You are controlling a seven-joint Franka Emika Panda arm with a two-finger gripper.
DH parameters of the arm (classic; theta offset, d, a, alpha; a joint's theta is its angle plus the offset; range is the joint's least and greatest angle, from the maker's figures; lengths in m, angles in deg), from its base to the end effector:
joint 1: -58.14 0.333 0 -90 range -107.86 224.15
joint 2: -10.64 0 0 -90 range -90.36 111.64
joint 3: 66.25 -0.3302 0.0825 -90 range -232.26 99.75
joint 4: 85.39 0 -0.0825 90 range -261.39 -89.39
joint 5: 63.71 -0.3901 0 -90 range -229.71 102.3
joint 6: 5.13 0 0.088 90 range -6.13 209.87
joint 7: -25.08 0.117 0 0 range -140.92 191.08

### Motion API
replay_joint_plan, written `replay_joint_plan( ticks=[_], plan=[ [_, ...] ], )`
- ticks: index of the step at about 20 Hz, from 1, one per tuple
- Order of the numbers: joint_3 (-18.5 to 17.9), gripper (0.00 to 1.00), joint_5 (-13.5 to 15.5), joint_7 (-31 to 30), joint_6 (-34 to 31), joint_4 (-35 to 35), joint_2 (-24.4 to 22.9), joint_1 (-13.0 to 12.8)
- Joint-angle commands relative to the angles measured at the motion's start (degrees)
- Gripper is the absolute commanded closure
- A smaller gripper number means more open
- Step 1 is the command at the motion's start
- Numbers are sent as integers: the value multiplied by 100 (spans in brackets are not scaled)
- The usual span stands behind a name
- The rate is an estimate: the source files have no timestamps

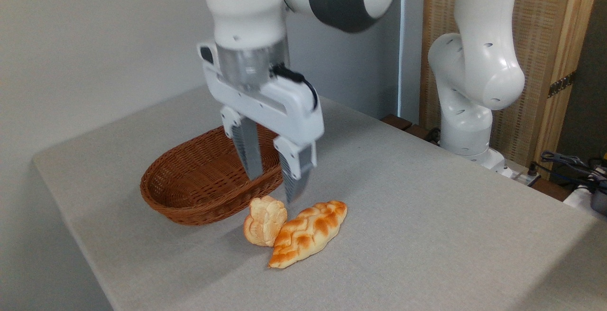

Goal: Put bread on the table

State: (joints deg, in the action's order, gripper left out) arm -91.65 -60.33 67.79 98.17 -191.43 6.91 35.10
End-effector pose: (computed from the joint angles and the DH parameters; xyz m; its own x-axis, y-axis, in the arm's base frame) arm 0.5505 0.0227 0.5466 0.7697 -0.6350 0.0654 -0.6382 -0.7678 0.0558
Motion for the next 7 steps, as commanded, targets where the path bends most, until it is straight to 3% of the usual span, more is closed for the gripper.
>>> replay_joint_plan(
  ticks=[1, 7],
  plan=[
    [315, 0, -100, 80, 224, 346, -5, -69],
    [351, 0, -91, 80, 428, 347, 66, -77]
  ],
)
